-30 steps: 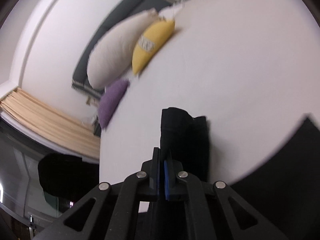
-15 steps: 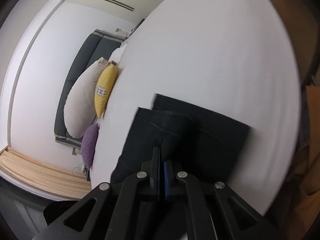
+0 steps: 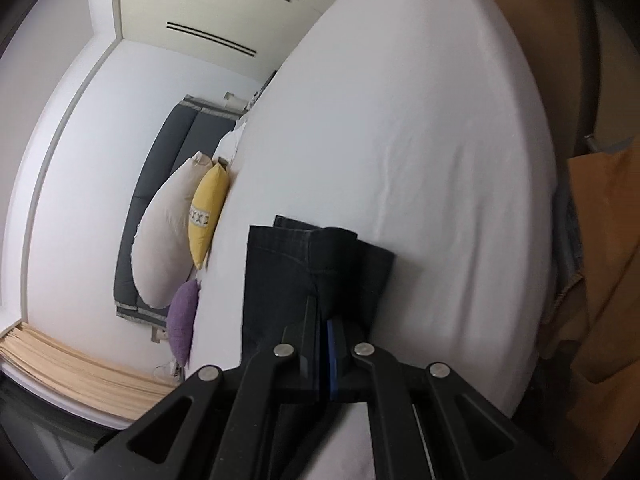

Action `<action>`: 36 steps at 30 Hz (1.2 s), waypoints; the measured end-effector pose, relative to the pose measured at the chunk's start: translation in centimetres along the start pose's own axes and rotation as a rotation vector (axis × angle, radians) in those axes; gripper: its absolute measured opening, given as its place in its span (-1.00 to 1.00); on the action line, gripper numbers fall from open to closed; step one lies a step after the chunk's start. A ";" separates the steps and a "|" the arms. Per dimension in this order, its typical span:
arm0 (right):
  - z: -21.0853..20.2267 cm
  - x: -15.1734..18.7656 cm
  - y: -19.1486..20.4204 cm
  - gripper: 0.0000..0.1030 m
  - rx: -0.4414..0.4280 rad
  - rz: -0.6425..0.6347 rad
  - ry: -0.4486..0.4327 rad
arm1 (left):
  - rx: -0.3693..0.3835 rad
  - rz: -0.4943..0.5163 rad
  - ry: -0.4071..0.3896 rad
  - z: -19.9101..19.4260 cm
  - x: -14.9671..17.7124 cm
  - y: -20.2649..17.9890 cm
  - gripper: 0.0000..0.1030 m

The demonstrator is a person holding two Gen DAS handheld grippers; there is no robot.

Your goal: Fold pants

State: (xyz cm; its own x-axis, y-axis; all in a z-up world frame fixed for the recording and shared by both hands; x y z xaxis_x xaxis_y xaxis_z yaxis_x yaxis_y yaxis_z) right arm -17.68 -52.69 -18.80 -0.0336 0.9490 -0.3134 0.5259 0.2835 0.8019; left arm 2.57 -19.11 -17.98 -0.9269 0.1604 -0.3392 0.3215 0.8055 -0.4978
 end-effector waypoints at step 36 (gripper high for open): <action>21.4 4.0 15.1 -1.00 0.479 -0.898 0.369 | 0.068 -0.046 -0.043 -2.2 -0.2 3.2 -0.75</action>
State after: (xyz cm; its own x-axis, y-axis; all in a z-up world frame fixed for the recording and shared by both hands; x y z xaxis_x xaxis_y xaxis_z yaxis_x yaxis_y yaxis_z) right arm 8.30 -47.56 -18.76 -0.7837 0.4272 -0.4509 0.4562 0.8885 0.0489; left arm 3.40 -15.30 -17.77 -0.9324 0.0979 -0.3479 0.2923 0.7704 -0.5666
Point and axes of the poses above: each gripper's, at about its wrist camera, not at the fingertips, and z roughly the way its jaws point, y to its left, x to its underside, the point moved 4 cm from there along z, roughly the way its jaws point, and after that the axes turned 1 degree about y, right-handed, at the moved point
